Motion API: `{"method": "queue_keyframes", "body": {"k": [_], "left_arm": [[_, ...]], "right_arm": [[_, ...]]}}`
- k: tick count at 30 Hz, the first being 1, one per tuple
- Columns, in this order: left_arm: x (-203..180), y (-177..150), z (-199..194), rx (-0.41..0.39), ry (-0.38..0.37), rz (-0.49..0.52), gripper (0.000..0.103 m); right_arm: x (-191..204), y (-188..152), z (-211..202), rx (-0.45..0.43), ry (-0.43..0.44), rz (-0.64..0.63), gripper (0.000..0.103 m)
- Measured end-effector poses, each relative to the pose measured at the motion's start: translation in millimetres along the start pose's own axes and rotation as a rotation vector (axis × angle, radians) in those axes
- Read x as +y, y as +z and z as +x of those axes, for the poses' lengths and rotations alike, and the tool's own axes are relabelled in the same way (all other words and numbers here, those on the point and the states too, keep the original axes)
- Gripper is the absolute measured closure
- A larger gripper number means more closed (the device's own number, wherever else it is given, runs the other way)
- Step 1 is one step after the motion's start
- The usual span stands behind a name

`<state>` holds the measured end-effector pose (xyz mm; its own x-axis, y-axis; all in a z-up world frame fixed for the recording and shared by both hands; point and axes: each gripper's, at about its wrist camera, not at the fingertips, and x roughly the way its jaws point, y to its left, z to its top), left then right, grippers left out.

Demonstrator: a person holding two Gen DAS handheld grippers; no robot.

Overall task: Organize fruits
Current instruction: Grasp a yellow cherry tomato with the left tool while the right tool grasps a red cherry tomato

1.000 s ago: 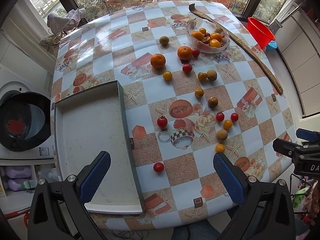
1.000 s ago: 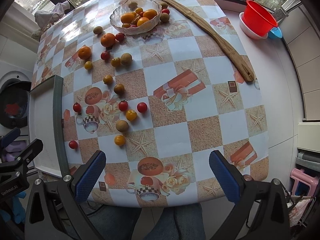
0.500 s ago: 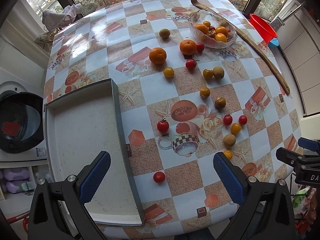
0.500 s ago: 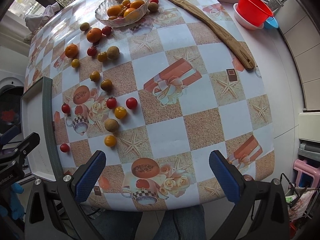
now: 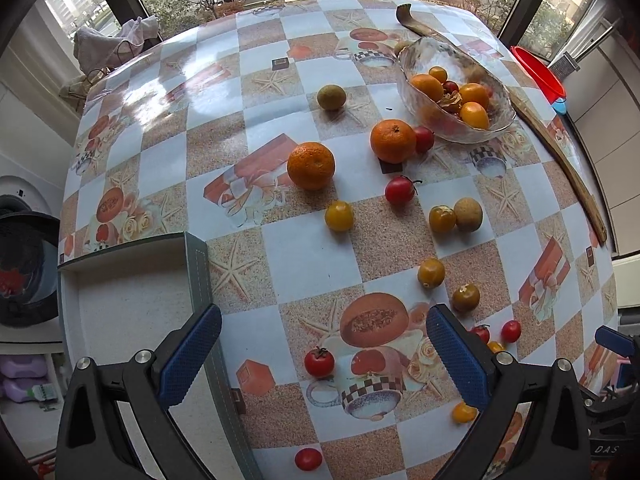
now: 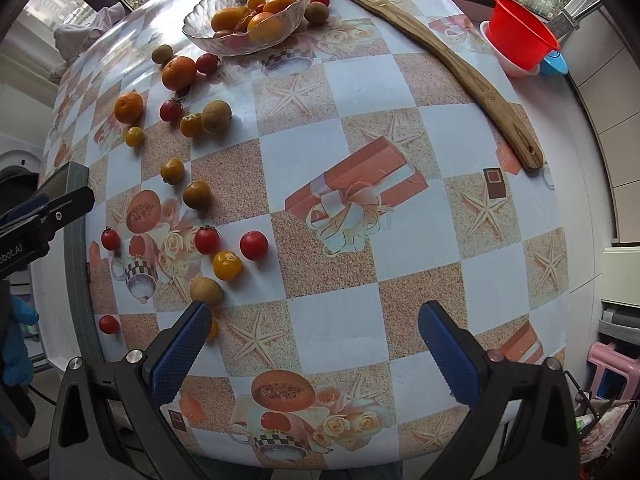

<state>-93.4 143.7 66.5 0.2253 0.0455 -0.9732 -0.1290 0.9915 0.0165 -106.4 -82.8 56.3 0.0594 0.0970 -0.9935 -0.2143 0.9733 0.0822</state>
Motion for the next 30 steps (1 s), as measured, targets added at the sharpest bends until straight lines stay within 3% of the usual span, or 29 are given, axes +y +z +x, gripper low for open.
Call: {"method": "queue_keyframes", "body": {"k": [3,7,9,14,20,23,25,26,29,30], "left_arm": [[-0.7,8.4,11.9,-0.009,-0.001,-0.011,0.000],[-3.8,16.3,29.8,-0.008,0.005,-0.010,0.000],[-6.0,18.7,39.3,0.001,0.009,-0.001,0.011],[-5.6,23.8,60.5,0.023,0.015,-0.023,0.013],[-1.8,31.4,72.4,0.018,0.000,-0.071,0.013],[-4.3,36.8,71.4,-0.001,-0.010,-0.068,0.021],[-8.5,38.0,69.2,-0.011,-0.014,-0.053,0.031],[-10.1,39.8,67.4,-0.016,-0.017,-0.046,0.033],[-16.7,44.8,65.0,-0.037,-0.025,-0.026,0.053],[-18.0,46.3,64.1,-0.041,-0.030,-0.018,0.066]], "right_arm": [[1.9,4.1,10.0,-0.011,-0.017,-0.069,0.004],[9.7,4.9,27.0,-0.006,-0.008,-0.166,0.024],[14.9,4.3,33.5,-0.010,0.007,-0.208,0.028],[33.0,7.3,43.9,-0.035,0.005,-0.296,0.030],[38.6,21.2,46.2,-0.067,0.002,-0.310,0.031],[37.4,25.2,46.3,-0.073,0.013,-0.316,0.039],[40.9,26.7,45.0,-0.076,0.028,-0.344,0.053],[44.8,30.0,44.9,-0.075,0.034,-0.357,0.055],[54.6,33.7,43.6,-0.071,0.061,-0.373,0.074],[55.6,36.5,44.1,-0.062,0.078,-0.364,0.084]]}}
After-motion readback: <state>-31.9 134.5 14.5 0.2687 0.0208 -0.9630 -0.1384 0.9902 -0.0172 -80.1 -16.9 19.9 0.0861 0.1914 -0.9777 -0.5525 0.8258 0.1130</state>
